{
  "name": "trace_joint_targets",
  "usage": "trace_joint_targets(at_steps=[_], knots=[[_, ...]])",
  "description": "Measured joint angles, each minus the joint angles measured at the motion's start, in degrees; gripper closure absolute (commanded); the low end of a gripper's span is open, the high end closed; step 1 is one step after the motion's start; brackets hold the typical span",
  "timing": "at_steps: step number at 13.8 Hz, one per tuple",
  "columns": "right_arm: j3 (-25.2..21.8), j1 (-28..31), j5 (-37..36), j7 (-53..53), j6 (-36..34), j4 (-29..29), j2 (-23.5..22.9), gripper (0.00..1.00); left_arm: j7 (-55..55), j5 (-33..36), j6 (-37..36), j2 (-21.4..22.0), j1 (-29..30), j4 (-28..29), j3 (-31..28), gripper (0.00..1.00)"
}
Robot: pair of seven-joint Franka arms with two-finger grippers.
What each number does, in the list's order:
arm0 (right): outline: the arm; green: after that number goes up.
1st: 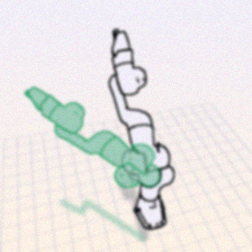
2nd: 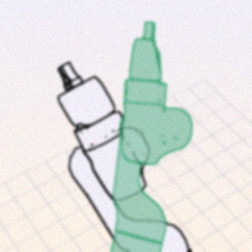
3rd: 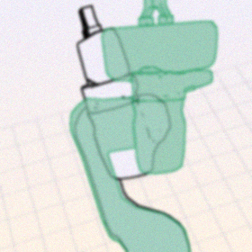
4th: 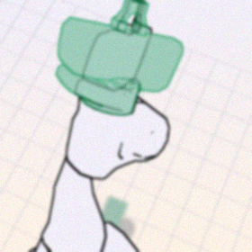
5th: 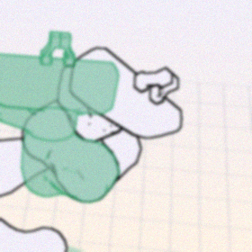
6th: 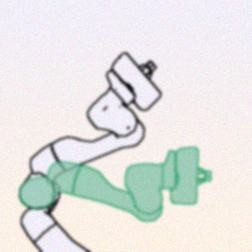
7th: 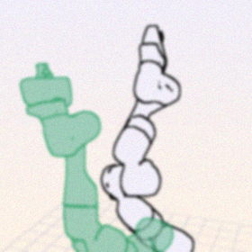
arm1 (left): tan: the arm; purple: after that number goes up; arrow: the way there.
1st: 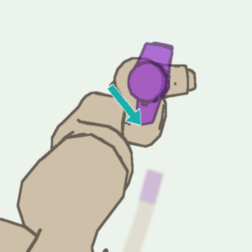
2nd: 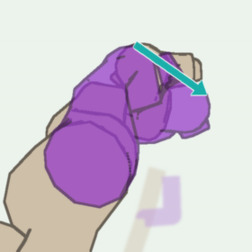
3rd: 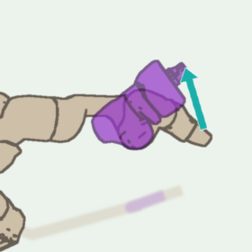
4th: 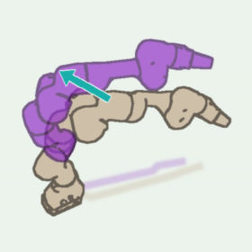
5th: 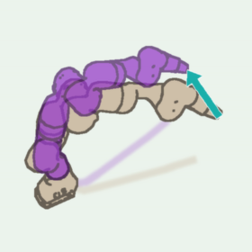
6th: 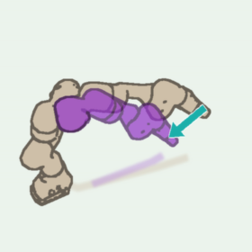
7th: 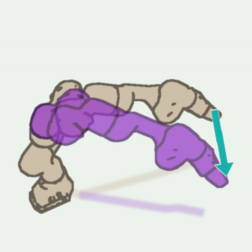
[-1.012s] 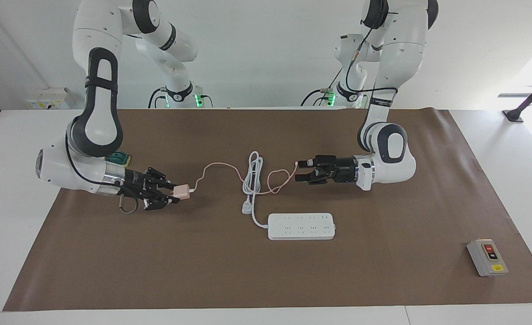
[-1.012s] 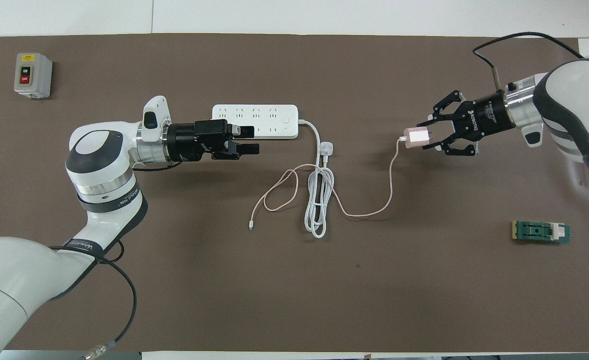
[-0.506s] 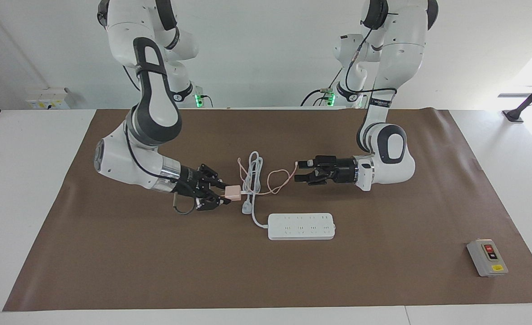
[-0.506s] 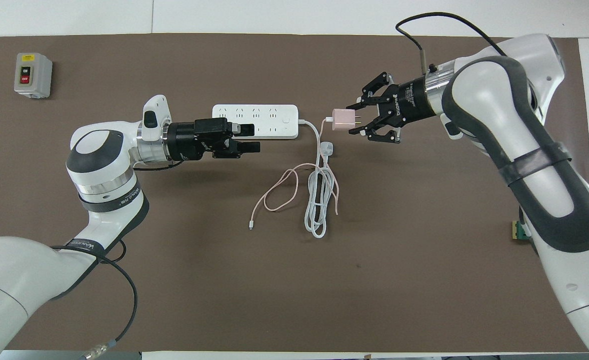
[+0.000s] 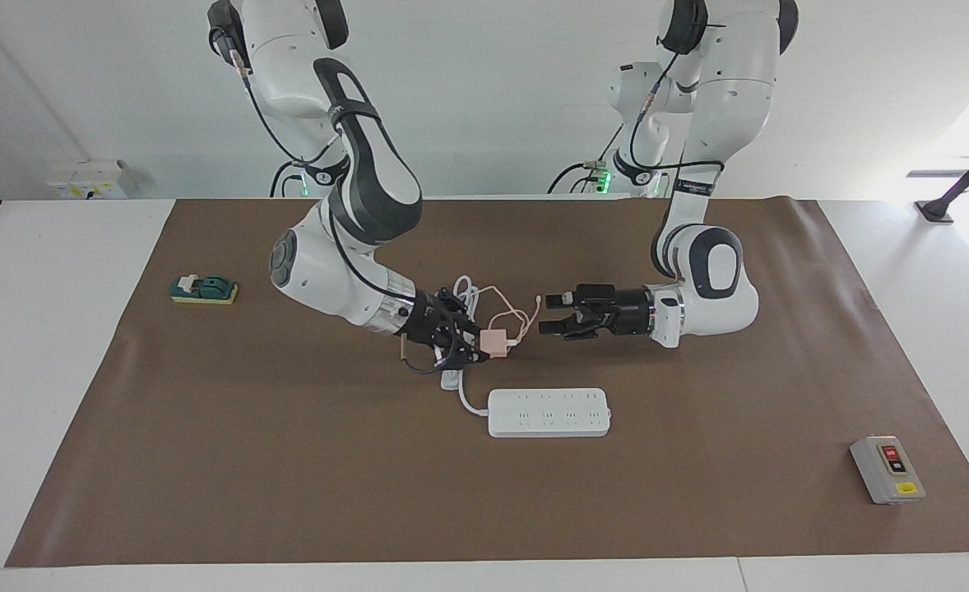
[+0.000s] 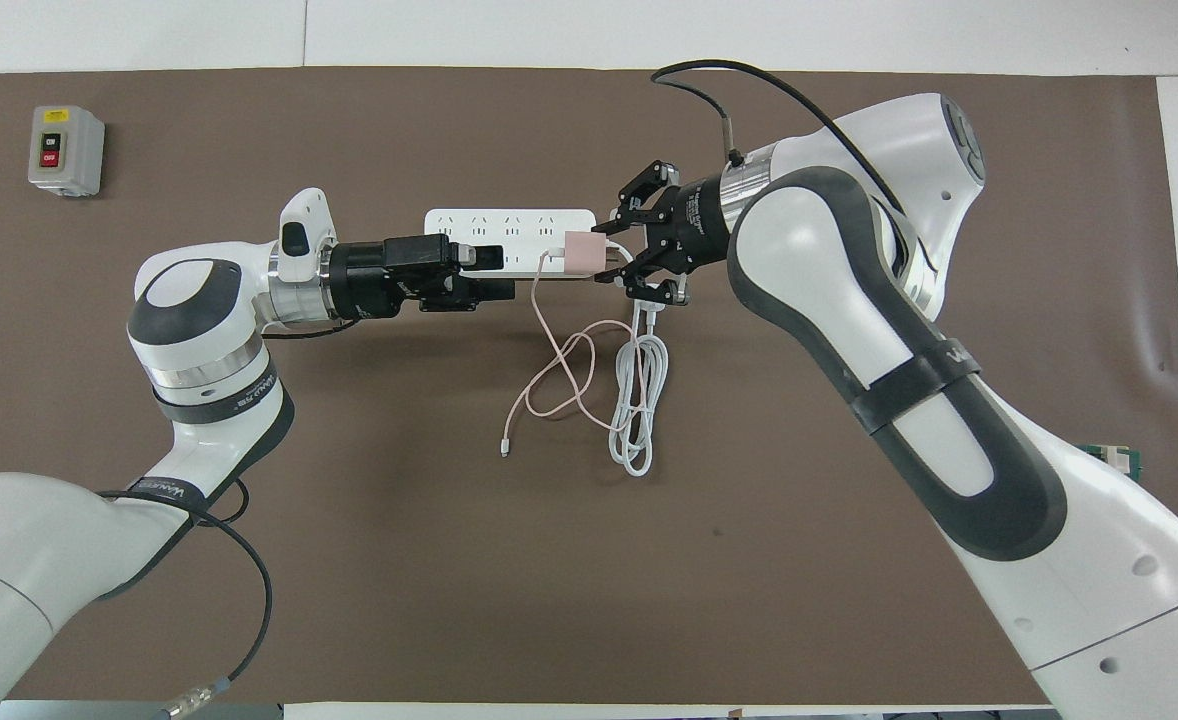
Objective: Plug charger into power strip
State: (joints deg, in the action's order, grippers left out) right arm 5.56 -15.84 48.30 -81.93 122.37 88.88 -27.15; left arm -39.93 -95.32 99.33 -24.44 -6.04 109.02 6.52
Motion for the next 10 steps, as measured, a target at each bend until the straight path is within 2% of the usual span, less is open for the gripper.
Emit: trace_joint_targets(at_steps=[3,10], knots=[[-0.03,-2.08,0.0,-2.63,0.63,-2.0,-0.56,1.0,-2.36,0.0,2.31,0.0,0.05,0.0,-0.08,0.0],[-0.04,-4.05,0.0,-3.02,0.63,-2.67,-1.15,1.0,-3.45,0.0,3.85,0.0,0.04,0.03,-0.04,0.0]])
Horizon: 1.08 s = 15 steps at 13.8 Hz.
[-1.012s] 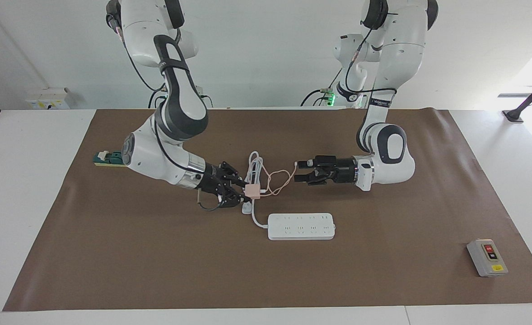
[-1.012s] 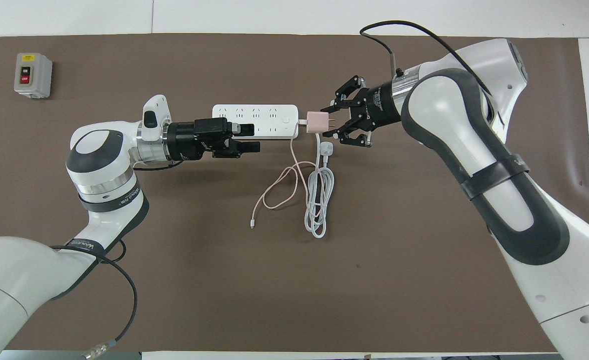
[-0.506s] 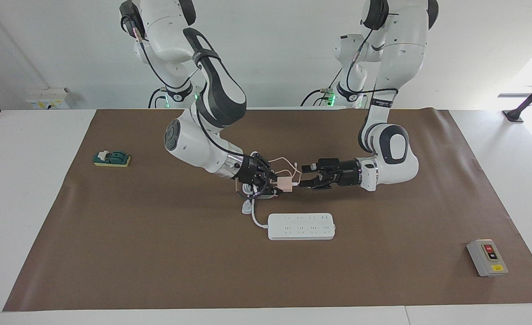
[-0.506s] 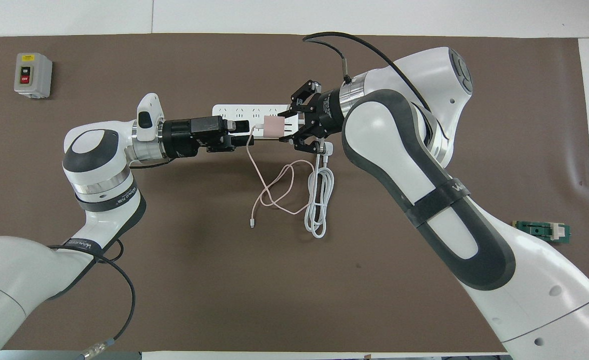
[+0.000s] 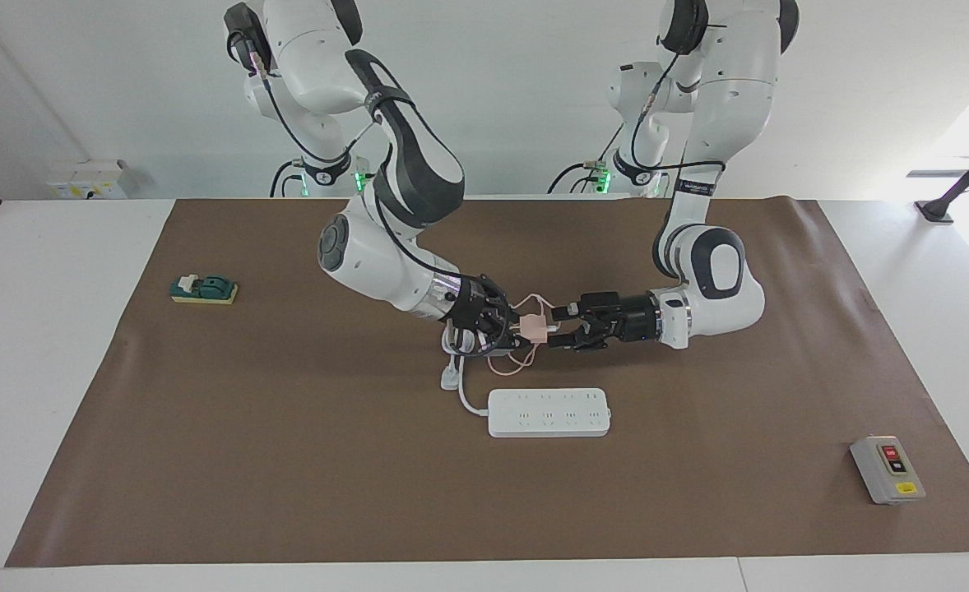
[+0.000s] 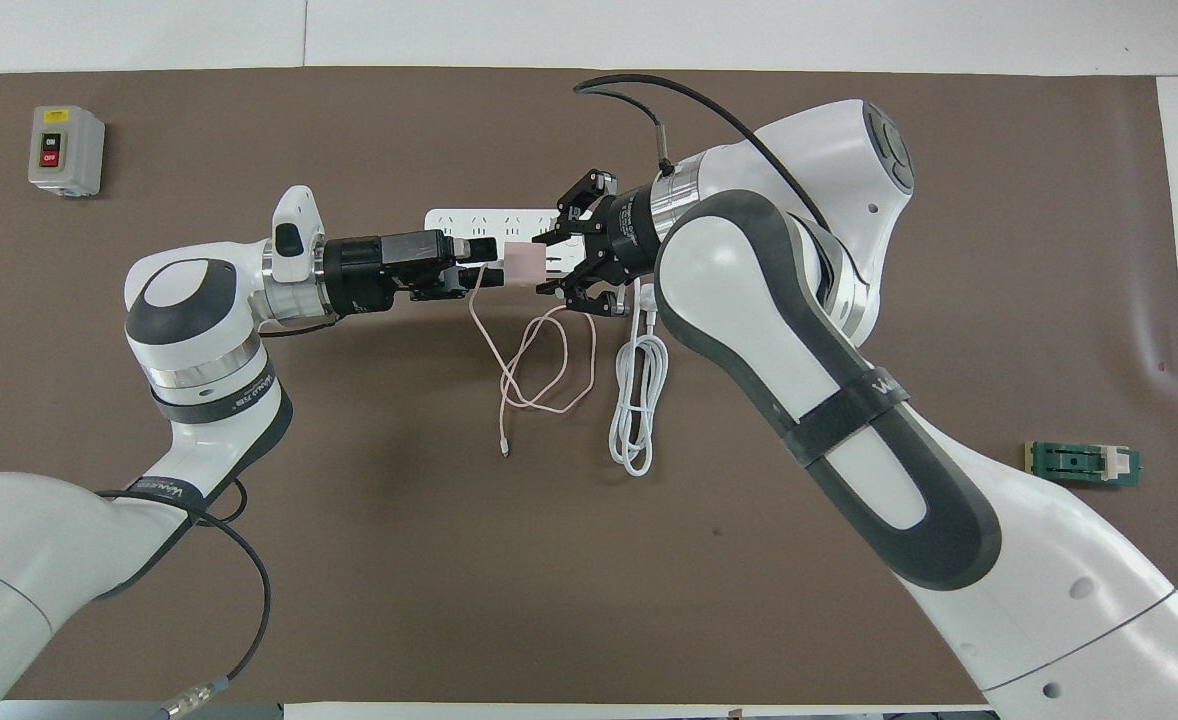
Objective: Plug charger into power strip
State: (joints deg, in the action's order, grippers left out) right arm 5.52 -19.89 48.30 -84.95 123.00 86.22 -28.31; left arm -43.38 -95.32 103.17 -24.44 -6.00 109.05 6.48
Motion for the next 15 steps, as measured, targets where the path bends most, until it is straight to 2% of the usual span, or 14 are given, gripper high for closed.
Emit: trace_joint_targets(at_steps=[3,5,6,9,11,12,15], knots=[[-0.02,-0.22,0.0,0.0,0.0,-0.04,-0.01,1.0,-0.73,0.0,0.5,0.0,-0.18,0.0,0.11,0.0],[-0.07,-0.22,0.0,0.0,0.0,-0.07,-0.01,1.0,-0.78,0.0,0.56,0.0,-0.28,0.0,0.11,0.07],[-0.07,-0.22,0.0,0.0,0.0,-0.08,-0.01,1.0,-0.83,0.0,0.59,0.0,-0.28,0.0,0.1,0.15],[-0.1,-0.21,0.0,0.0,0.0,-0.11,-0.01,1.0,-0.91,0.0,0.61,0.0,-0.28,0.0,0.08,0.55],[-0.1,-0.21,0.0,0.0,0.0,-0.13,-0.01,1.0,-1.02,0.0,0.63,0.0,-0.28,-0.02,0.04,0.88],[-0.1,-0.21,0.0,0.0,0.0,-0.14,-0.02,1.0,-1.08,0.0,0.64,0.0,-0.28,-0.02,0.03,1.0],[-0.15,-0.2,0.0,-0.03,0.0,-0.21,-0.2,1.0,-2.31,0.0,0.7,0.08,-0.24,-0.08,0.01,1.0]])
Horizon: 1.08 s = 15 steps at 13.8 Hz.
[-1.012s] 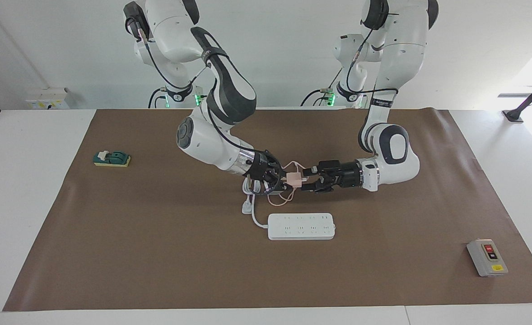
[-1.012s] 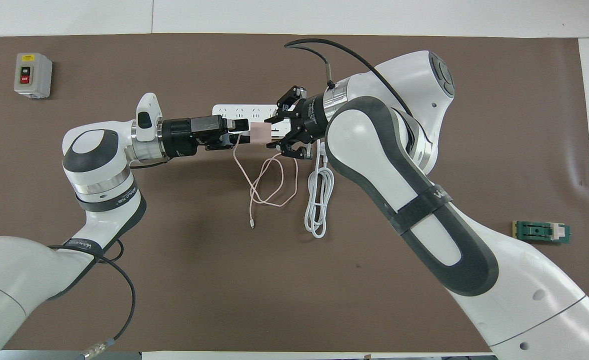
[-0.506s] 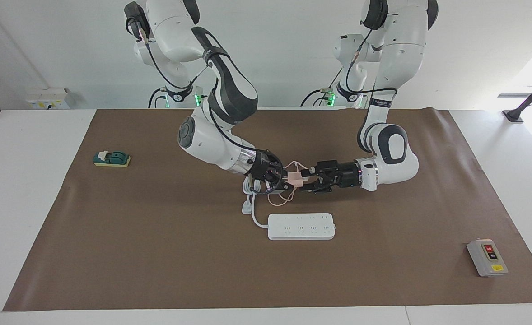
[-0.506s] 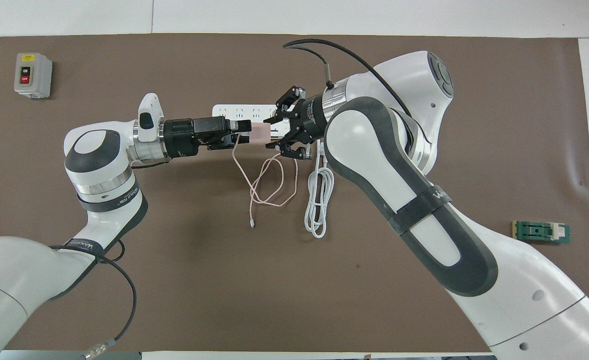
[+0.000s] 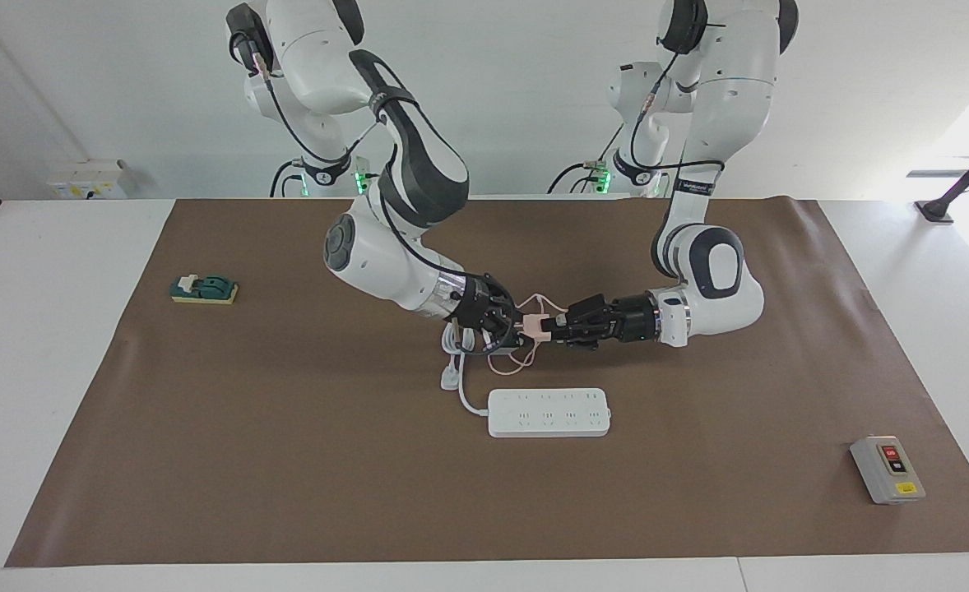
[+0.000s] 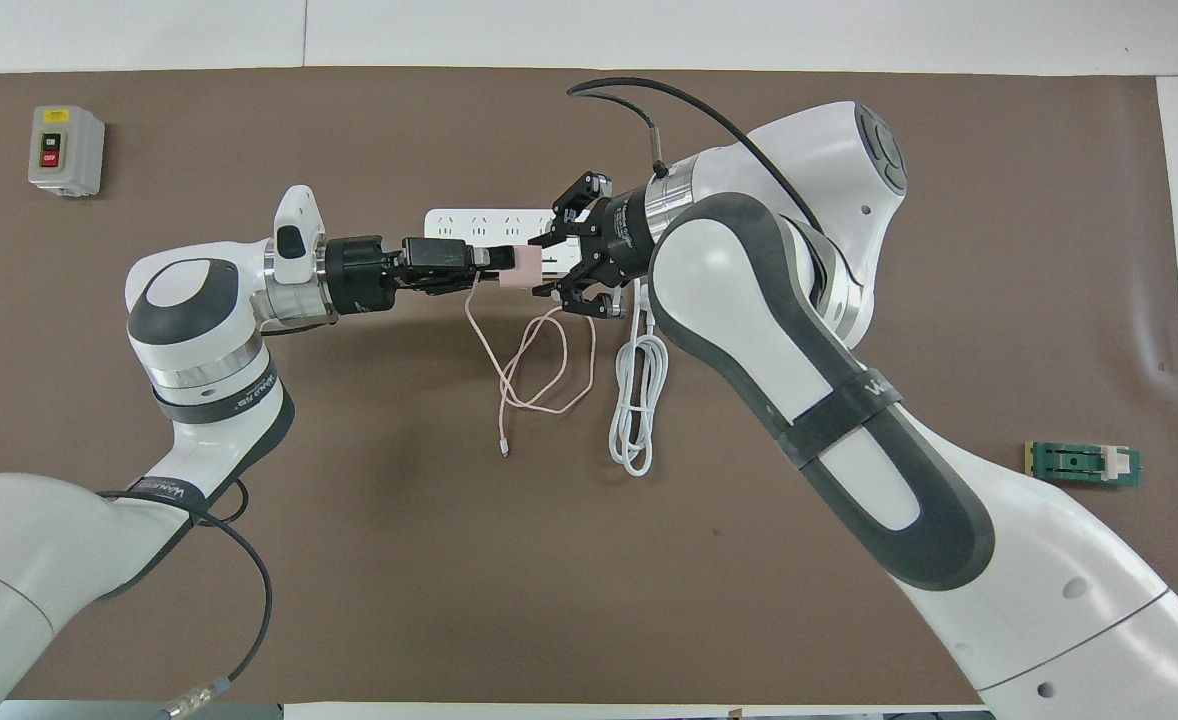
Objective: Plug charger into power strip
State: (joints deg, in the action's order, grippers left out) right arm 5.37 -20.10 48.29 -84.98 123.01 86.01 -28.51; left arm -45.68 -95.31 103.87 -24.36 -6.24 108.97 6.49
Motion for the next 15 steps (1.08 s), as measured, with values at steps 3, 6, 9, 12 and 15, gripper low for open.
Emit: trace_joint_targets(at_steps=[3,6,9,12,15], knots=[[0.02,0.0,0.0,0.0,0.04,-0.04,-0.01,1.0,-0.12,0.0,0.0,0.02,0.03,-0.02,-0.01,1.0],[0.13,-0.04,0.1,-0.49,0.34,-0.15,-0.12,0.0,-0.33,0.0,-0.03,0.04,0.21,-0.02,0.01,1.0],[-0.22,0.21,0.1,-5.03,0.34,-0.52,-0.11,0.0,-1.04,0.92,0.01,0.14,1.52,-0.94,-0.17,1.0],[-1.89,0.71,0.1,-5.71,0.34,-0.95,0.16,0.0,-1.05,5.8,0.03,0.66,2.88,-3.24,-0.31,1.0],[-3.11,3.91,-0.8,-5.7,-0.36,-1.04,1.36,0.0,-1.03,9.87,0.6,1.59,3.44,-5.38,-0.41,1.0]])
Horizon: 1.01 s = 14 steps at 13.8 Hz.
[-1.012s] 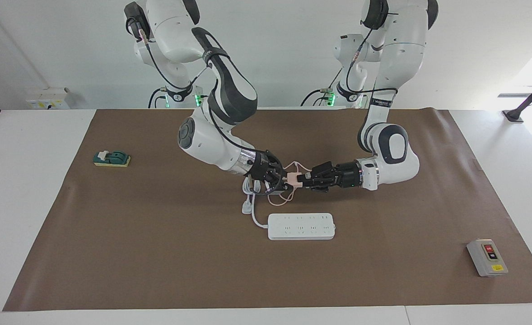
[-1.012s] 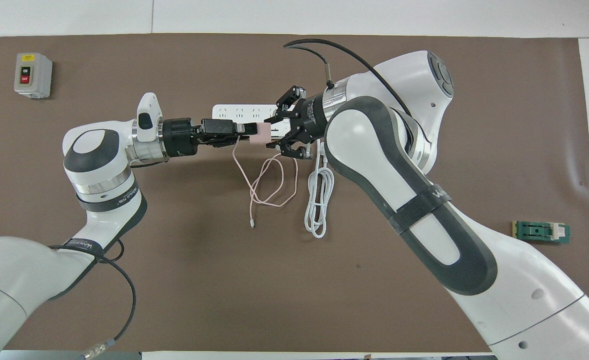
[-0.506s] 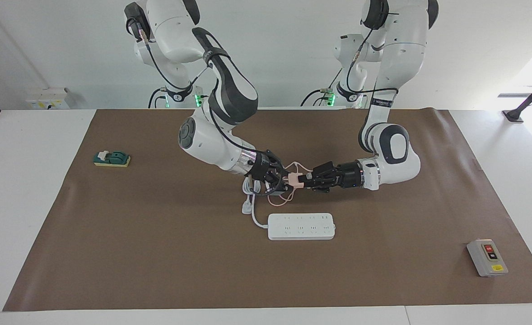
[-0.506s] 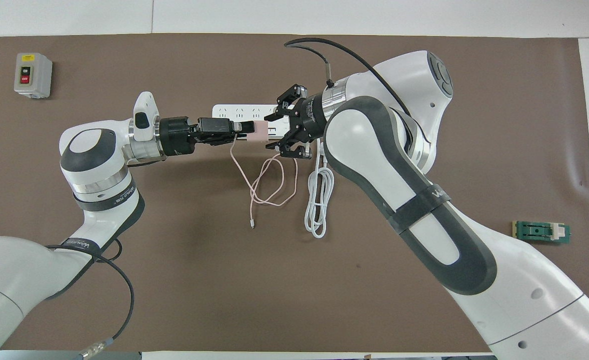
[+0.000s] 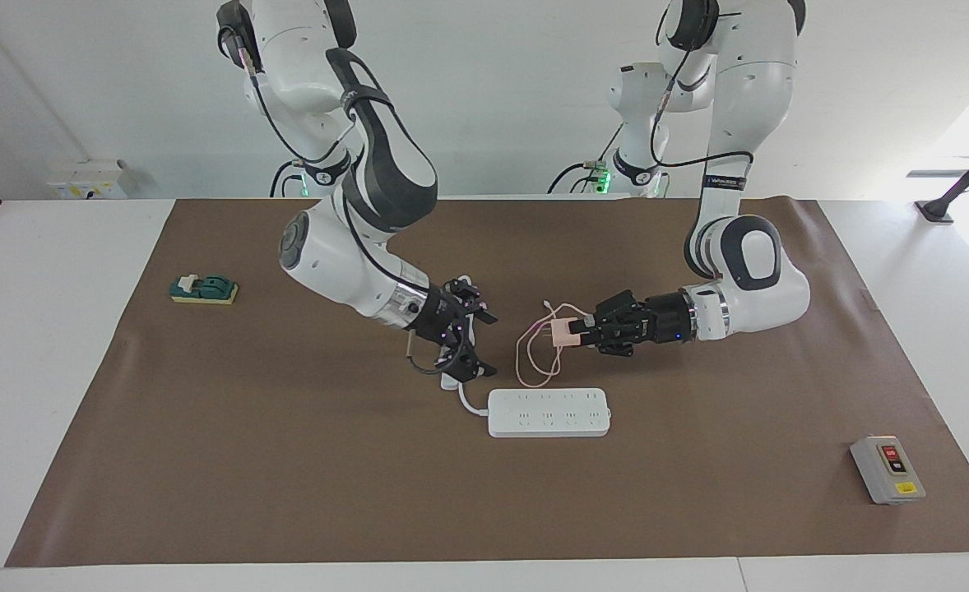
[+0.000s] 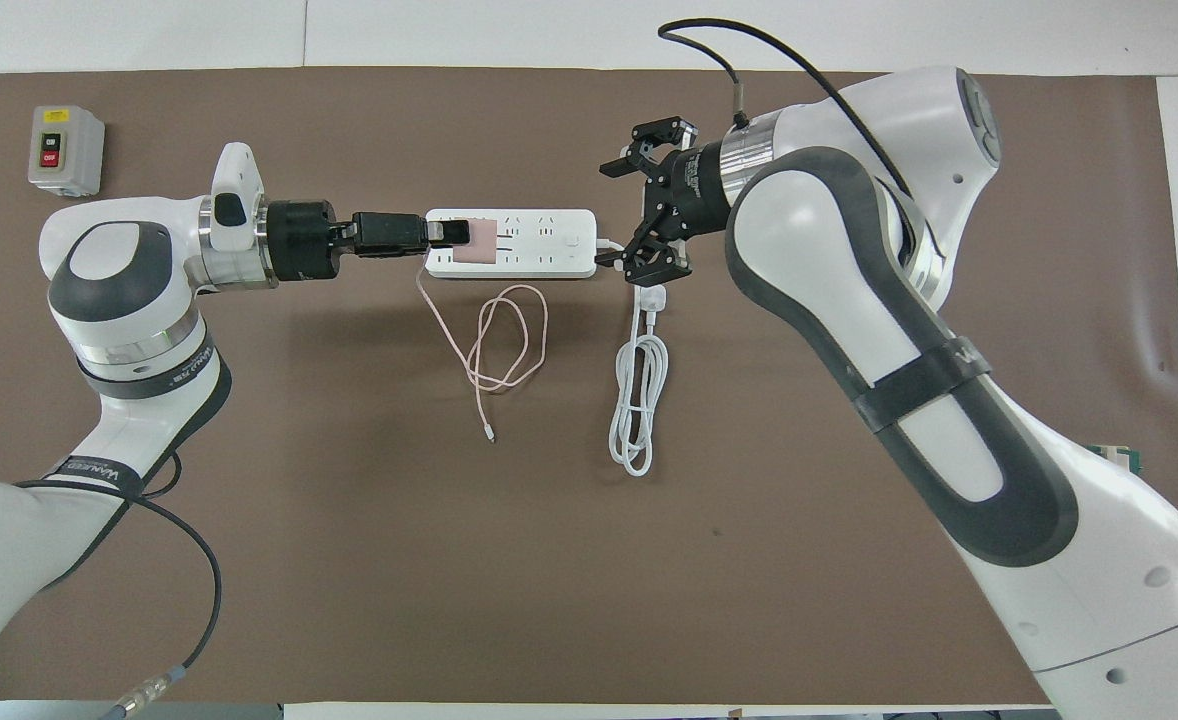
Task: Plug charger into power strip
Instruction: 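Pull the charger away with the left gripper while the right gripper withdraws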
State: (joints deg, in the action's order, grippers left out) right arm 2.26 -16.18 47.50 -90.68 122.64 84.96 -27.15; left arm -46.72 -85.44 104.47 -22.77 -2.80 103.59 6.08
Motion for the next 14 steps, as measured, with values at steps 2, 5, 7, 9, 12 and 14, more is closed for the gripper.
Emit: trace_joint_targets(at_steps=[2,5,7,9,12,14], knots=[[-0.09,2.77,-4.94,0.11,-1.9,0.02,1.23,0.0,0.0,0.6,0.58,0.14,0.02,-0.7,-0.01,1.0],[-0.13,5.34,-11.85,4.21,-6.36,0.09,3.12,0.0,2.28,4.76,0.84,0.45,0.13,-3.29,-0.47,1.0],[-0.2,7.12,-16.19,10.0,-9.78,0.18,4.16,0.0,5.68,8.01,0.89,1.42,0.13,-4.94,-1.18,1.0],[-0.27,9.09,-19.76,17.68,-13.35,0.3,5.06,0.0,10.21,12.4,0.85,2.81,0.17,-6.24,-2.22,1.0],[-0.4,11.2,-25.16,29.32,-17.55,0.39,6.36,0.0,16.14,18.72,-1.39,4.44,0.99,-8.21,-3.54,1.0],[-0.43,12.24,-29.55,38.66,-19.9,0.43,7.32,0.0,21.0,24.81,-4.97,4.75,2.98,-10.5,-3.97,1.0]])
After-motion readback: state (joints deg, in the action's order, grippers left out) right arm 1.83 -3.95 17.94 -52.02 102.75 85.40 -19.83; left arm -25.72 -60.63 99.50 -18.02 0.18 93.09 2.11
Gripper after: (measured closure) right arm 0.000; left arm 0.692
